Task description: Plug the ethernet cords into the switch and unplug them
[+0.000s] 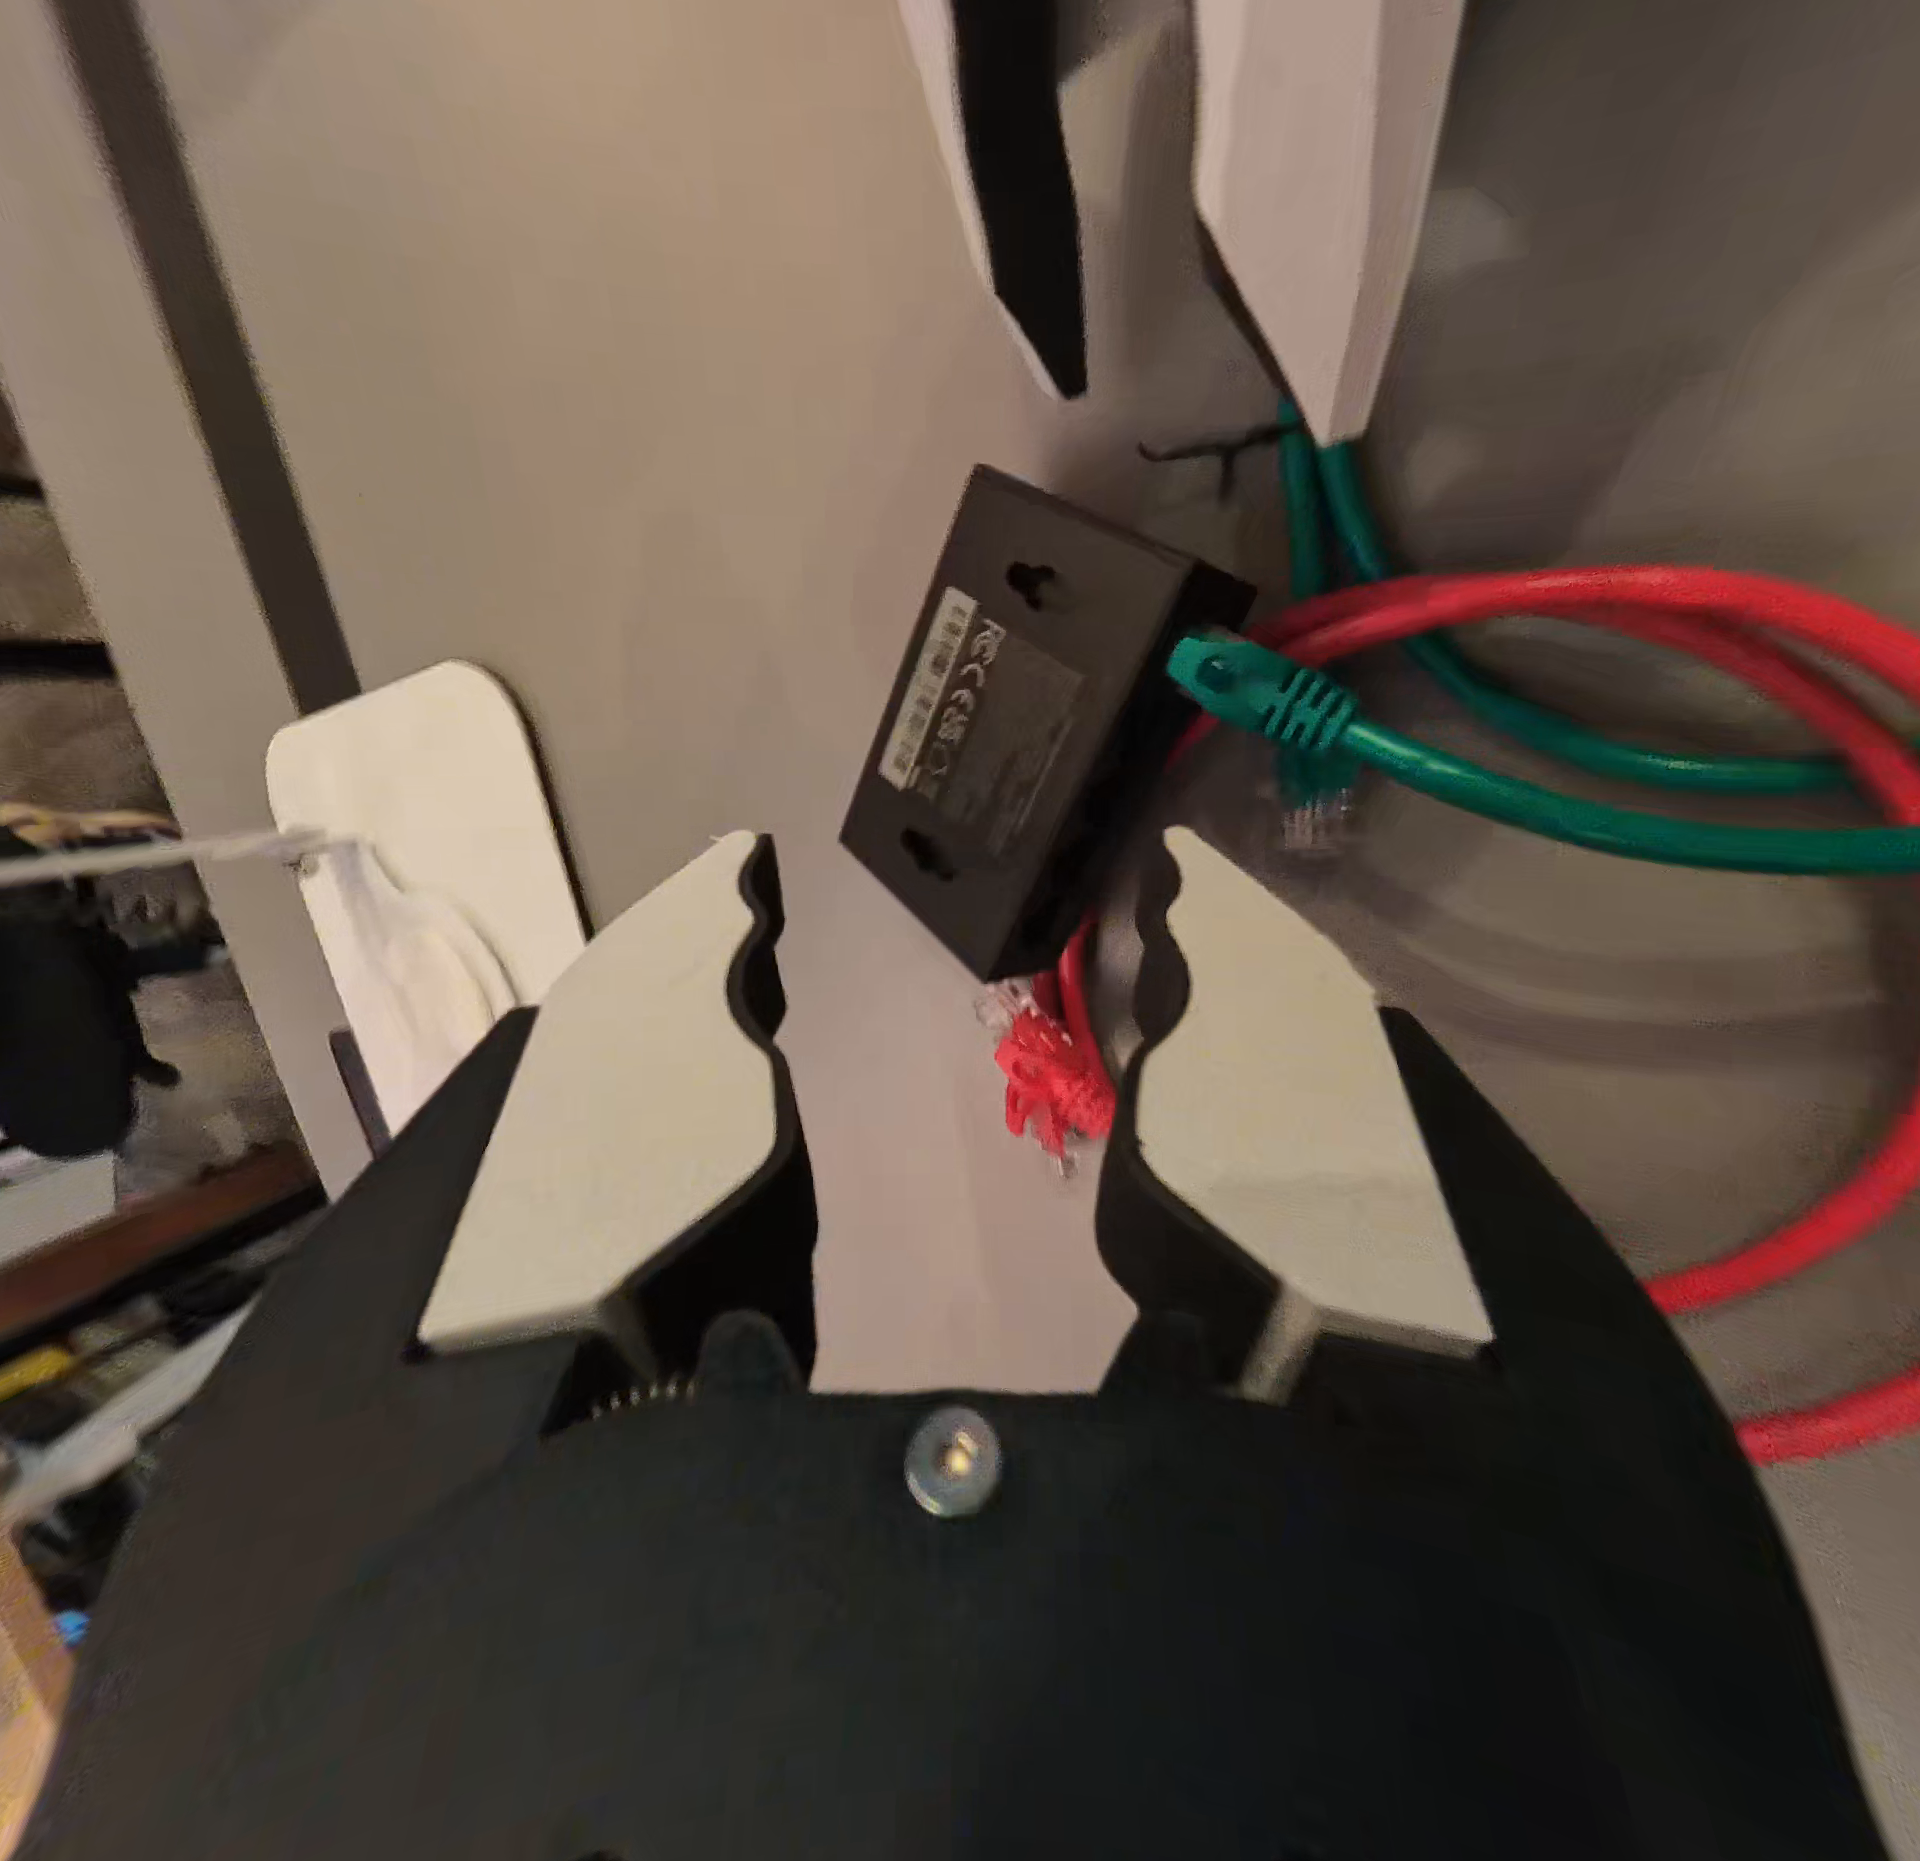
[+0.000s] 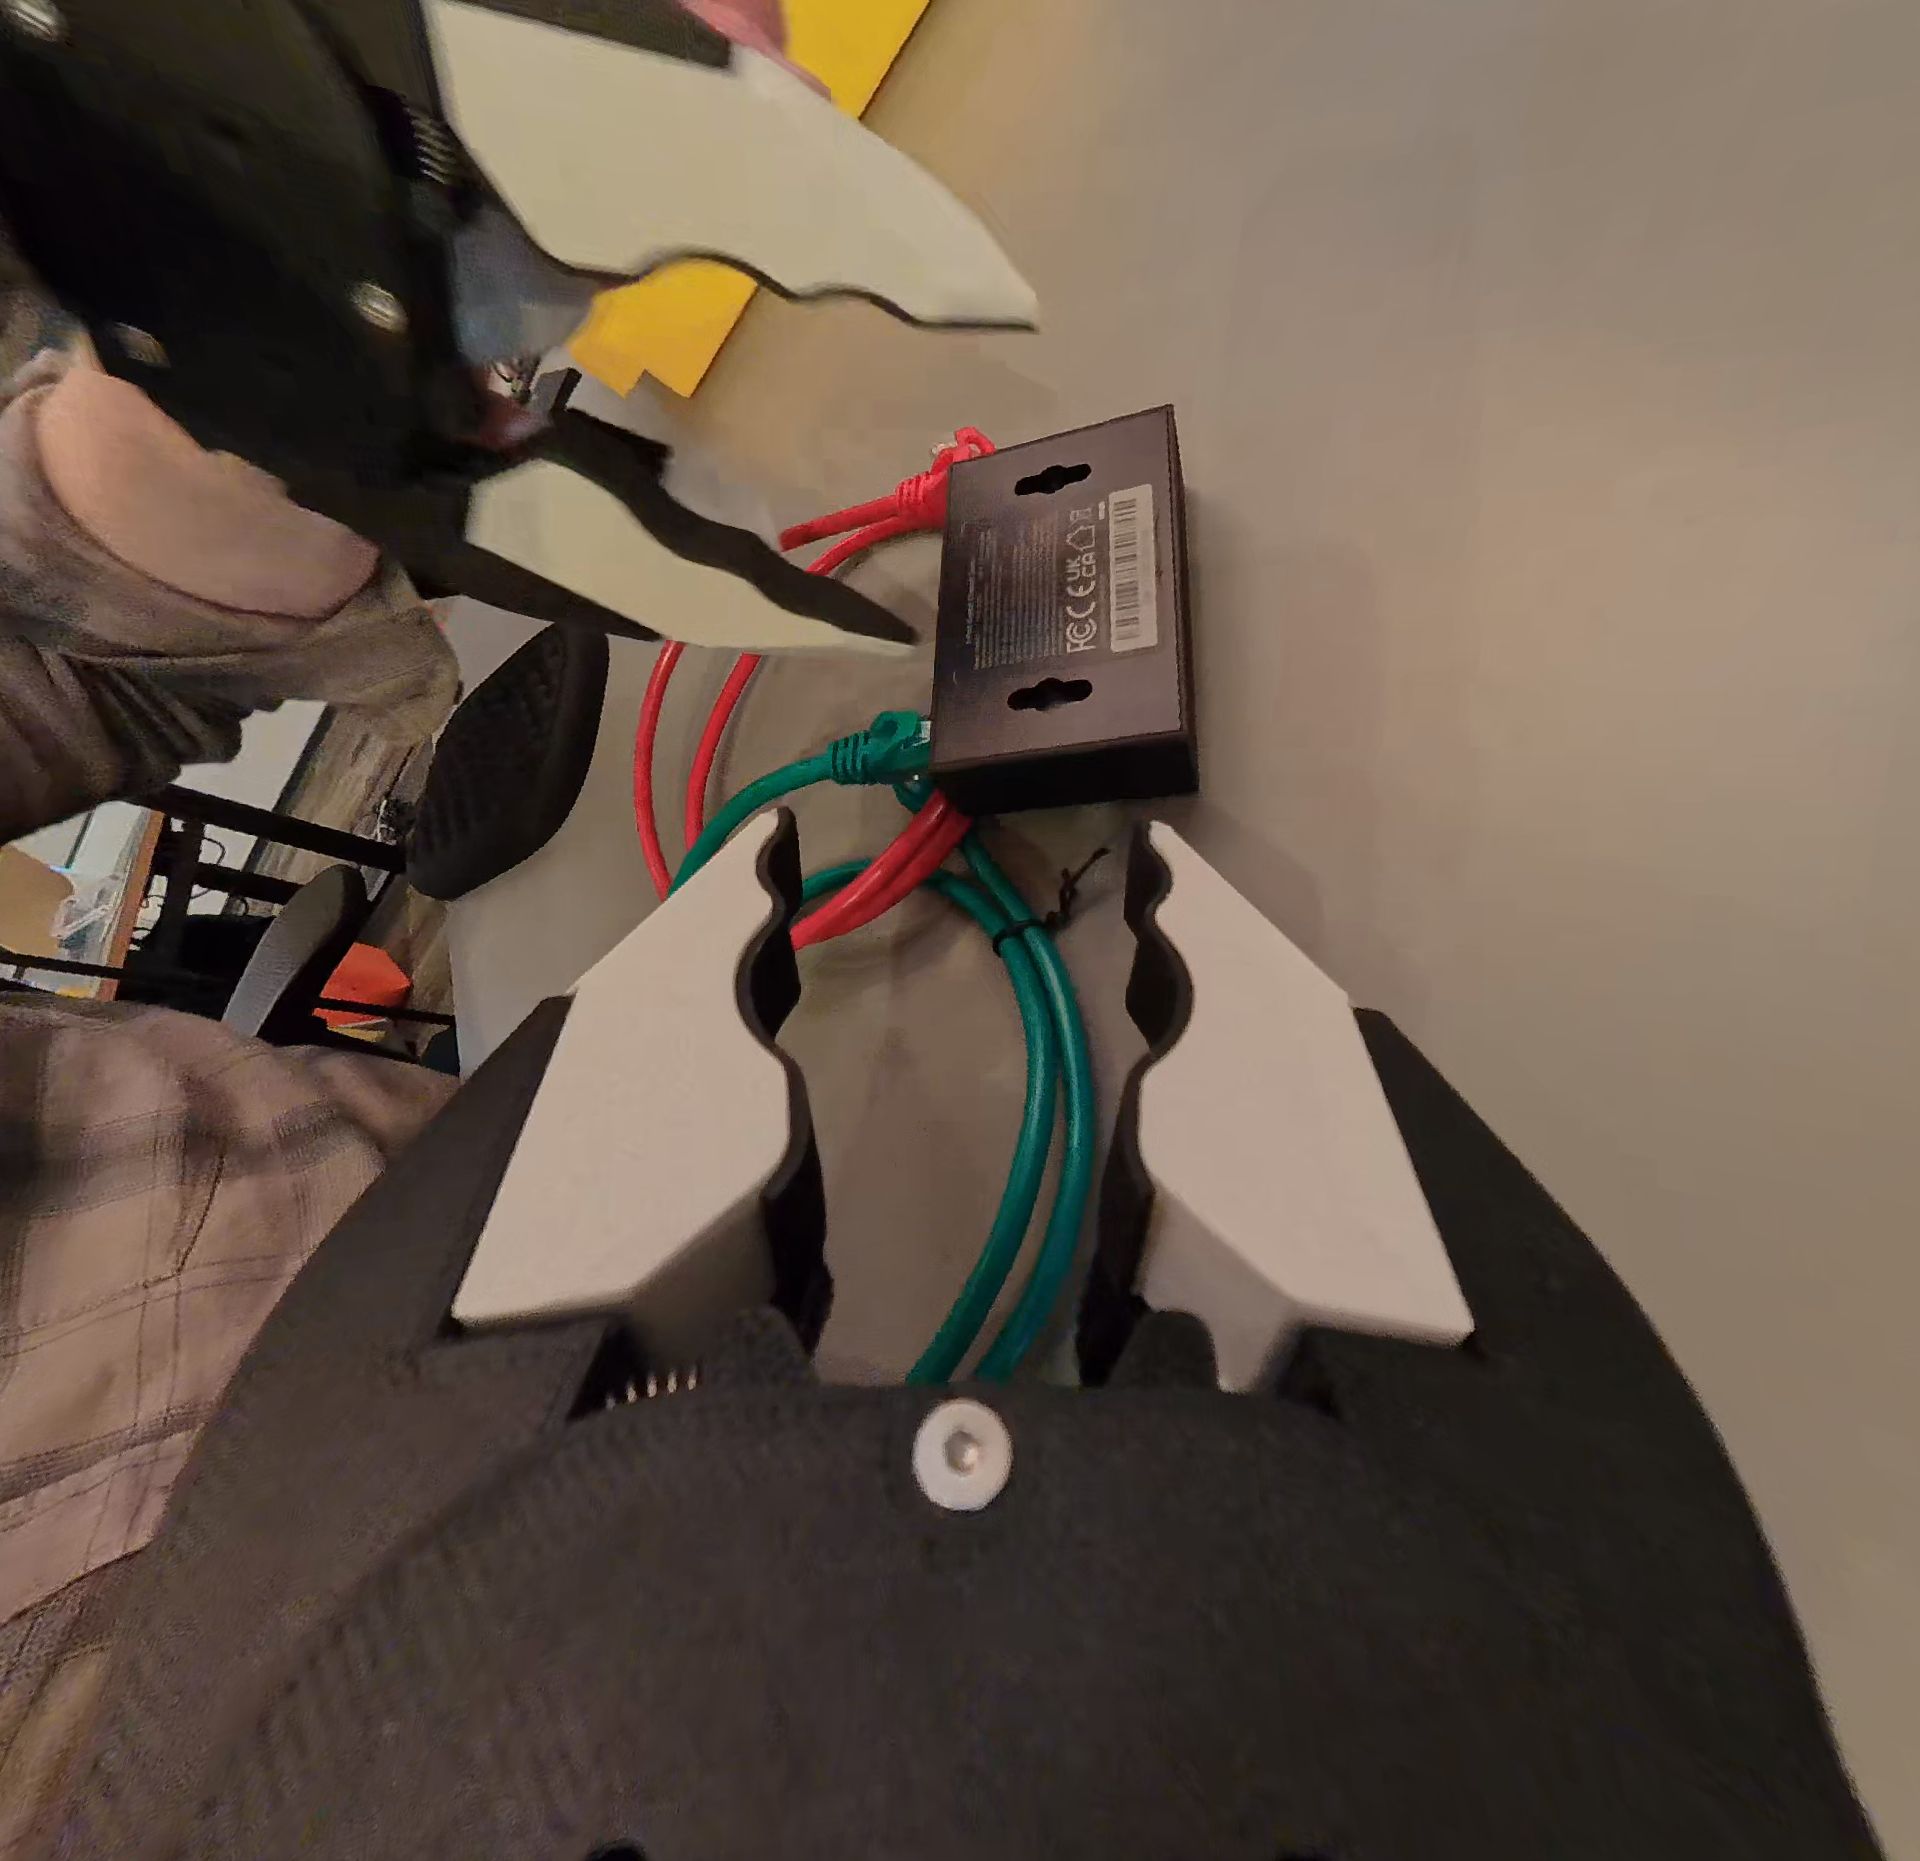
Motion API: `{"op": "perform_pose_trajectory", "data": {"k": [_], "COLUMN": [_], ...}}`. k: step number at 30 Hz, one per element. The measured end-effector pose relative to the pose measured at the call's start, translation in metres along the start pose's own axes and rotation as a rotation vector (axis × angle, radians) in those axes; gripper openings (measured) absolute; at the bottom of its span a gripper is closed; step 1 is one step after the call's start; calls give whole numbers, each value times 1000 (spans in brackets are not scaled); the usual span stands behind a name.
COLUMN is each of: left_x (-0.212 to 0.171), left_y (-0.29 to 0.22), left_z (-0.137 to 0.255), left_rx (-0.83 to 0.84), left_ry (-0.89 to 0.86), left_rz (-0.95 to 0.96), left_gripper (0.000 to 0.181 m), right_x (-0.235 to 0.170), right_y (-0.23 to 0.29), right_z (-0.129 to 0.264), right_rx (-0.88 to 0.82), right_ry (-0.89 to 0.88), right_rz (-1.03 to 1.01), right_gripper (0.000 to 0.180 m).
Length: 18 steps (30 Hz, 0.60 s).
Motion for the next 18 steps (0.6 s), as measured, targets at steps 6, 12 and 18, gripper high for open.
{"op": "perform_pose_trajectory", "data": {"k": [6, 12, 18], "left_x": [-2, -3, -5], "left_y": [-3, -3, -8], "left_z": [-26, -25, -23], "left_rx": [28, 149, 241], "left_ry": [2, -69, -153], "left_rz": [-128, -160, -155], "left_gripper": [39, 31, 28], "right_x": [-4, 2, 7], "right_y": [-3, -8, -16], "right_z": [3, 7, 10], "right_rx": [29, 37, 93], "right_ry": [-15, -47, -69], "right_rz": [-9, -7, -78], "right_gripper": [61, 66, 72]}}
Point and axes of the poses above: each gripper's, where its closed fingertips meet, z back along the fingers, x out of its top, y = z × x across the jaws, the point moved 6 cm from there along z, back along the fingers, and after that the axes turned 13 degrees about -x, right-handed, at the moved point
